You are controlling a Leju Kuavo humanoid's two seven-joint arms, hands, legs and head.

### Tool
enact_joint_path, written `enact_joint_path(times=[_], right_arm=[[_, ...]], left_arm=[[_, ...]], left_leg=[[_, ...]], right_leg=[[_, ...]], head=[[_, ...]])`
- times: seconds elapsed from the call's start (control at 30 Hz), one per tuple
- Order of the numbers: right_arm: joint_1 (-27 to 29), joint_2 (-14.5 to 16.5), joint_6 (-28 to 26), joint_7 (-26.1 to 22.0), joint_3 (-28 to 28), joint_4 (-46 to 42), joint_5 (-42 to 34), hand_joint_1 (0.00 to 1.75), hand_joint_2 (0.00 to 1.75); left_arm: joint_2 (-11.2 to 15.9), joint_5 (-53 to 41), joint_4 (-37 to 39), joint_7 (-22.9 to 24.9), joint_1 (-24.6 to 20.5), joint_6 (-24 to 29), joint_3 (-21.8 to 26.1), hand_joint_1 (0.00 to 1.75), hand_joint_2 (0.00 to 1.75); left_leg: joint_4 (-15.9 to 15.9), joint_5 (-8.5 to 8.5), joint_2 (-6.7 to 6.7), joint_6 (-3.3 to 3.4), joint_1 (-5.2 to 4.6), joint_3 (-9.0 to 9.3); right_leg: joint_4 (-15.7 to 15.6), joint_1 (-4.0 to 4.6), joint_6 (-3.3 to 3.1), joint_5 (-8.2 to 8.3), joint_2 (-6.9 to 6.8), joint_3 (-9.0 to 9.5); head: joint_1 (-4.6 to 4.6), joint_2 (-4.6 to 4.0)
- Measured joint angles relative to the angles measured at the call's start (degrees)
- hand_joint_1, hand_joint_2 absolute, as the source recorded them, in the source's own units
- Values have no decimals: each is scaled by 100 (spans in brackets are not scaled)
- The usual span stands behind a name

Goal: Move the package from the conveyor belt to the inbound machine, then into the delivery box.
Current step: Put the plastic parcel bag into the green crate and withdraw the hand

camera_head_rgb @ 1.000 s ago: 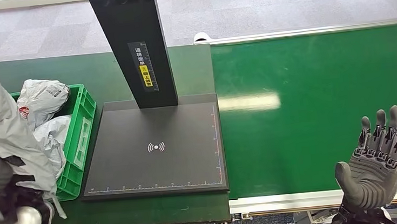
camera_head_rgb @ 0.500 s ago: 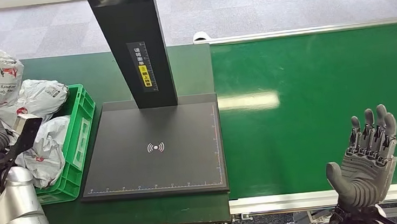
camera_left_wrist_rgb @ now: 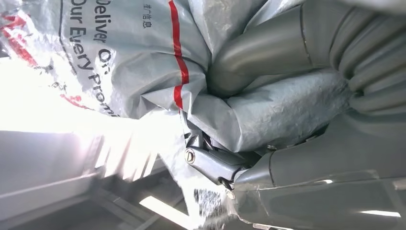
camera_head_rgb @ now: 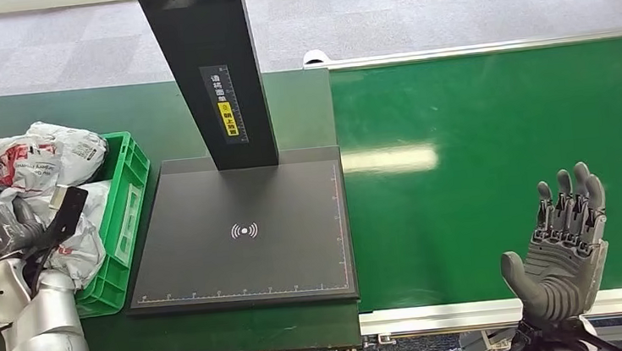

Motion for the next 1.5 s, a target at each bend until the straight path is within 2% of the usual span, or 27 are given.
enact_joint_path(times=[0.1,0.2,0.4,0.57,0.77,0.8,0.9,0.93,1.03,1.3,1.4,1.5], right_arm=[[-25,0,-19,0,6,38,37,0,175],[-39,0,-23,0,6,72,43,0,175],[-52,0,-33,0,6,115,40,0,175],[-71,0,-16,0,4,170,34,0,175],[-143,0,-75,0,6,266,77,0,175],[-151,0,-92,0,6,283,84,0,175],[-172,0,-117,0,7,332,100,0,175],[-178,0,-123,0,7,346,103,0,175],[-198,0,-169,0,8,377,105,0,175],[-222,0,-336,0,6,398,57,0,175],[-221,0,-385,0,6,399,56,0,175],[-221,0,-402,0,6,399,53,0,175]], left_arm=[[24,-7,287,497,4,4,-219,175,175],[71,-3,553,633,-14,10,-413,175,175],[134,63,845,618,-71,17,-556,175,175],[261,750,1616,147,-359,-159,-540,175,175],[360,651,2394,337,-620,-201,-558,174,175],[363,645,2475,347,-646,-191,-562,164,175],[374,662,2648,298,-703,-148,-564,35,175],[381,682,2685,266,-717,-131,-565,1,175],[406,968,2761,-8,-755,-120,-546,0,175],[432,2370,2770,-1745,-846,-560,-281,0,175],[403,2577,2741,-2041,-859,-660,-232,0,175],[372,2639,2707,-2106,-859,-702,-216,0,175]], left_leg=[[0,0,-6,0,-1,0],[0,1,-11,1,-1,1],[0,4,-21,3,-1,9],[-1,11,-70,8,-6,26],[-7,14,-129,11,-10,74],[-7,14,-136,11,-12,85],[-8,13,-149,13,-16,115],[-8,12,-151,13,-18,124],[-8,11,-156,15,-22,136],[-9,11,-167,15,-26,144],[-9,12,-176,15,-25,144],[-10,10,-181,15,-25,143]], right_leg=[[0,-1,0,0,-7,3],[0,-2,0,-1,-19,8],[0,-2,0,-1,-31,19],[-1,-7,2,-12,-80,46],[-3,-14,8,-32,-139,107],[-3,-15,10,-36,-146,121],[-3,-24,15,-46,-159,156],[-3,-26,17,-49,-161,165],[-3,-29,20,-53,-166,181],[-3,-29,18,-54,-173,185],[-3,-29,17,-59,-183,176],[-3,-29,16,-65,-190,157]], head=[[-1,1],[-1,0],[-1,2],[-3,2],[-3,0],[-3,0],[-3,0],[-3,1],[-2,0],[-4,1],[-4,-1],[-3,0]])
